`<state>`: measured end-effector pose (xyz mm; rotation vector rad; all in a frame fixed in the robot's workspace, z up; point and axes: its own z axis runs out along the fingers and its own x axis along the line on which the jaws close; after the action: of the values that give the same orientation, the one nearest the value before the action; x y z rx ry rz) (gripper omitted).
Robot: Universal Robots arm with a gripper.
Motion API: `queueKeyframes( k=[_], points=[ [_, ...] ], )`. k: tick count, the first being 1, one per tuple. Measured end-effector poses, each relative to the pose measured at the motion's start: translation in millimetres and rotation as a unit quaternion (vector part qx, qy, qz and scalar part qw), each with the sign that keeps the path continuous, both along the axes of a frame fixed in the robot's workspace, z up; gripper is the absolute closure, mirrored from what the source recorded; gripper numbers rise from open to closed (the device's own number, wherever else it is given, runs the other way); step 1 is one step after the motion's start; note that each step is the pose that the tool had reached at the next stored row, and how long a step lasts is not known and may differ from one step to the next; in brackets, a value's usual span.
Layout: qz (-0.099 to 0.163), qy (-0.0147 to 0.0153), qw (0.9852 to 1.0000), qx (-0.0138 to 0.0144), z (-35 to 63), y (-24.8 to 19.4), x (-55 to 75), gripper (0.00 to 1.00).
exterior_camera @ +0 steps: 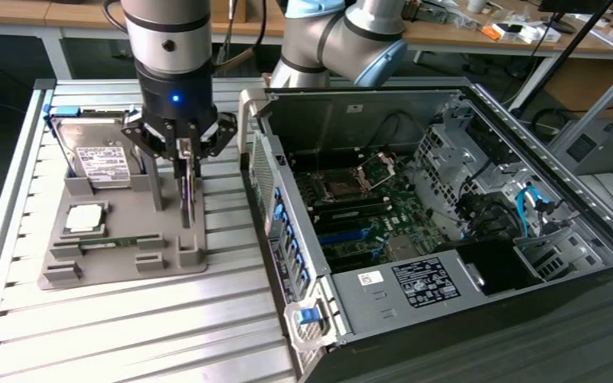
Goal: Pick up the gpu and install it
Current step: 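Pick up the gpu and move the gpu toward the slot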
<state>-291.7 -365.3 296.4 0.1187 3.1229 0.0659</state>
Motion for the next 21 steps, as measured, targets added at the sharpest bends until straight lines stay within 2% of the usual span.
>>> queueKeyframes(
  k=[21],
  points=[
    [0.0,0.0,1.0,0.0023,13.1,0.0,0.0,0.7]
  ],
)
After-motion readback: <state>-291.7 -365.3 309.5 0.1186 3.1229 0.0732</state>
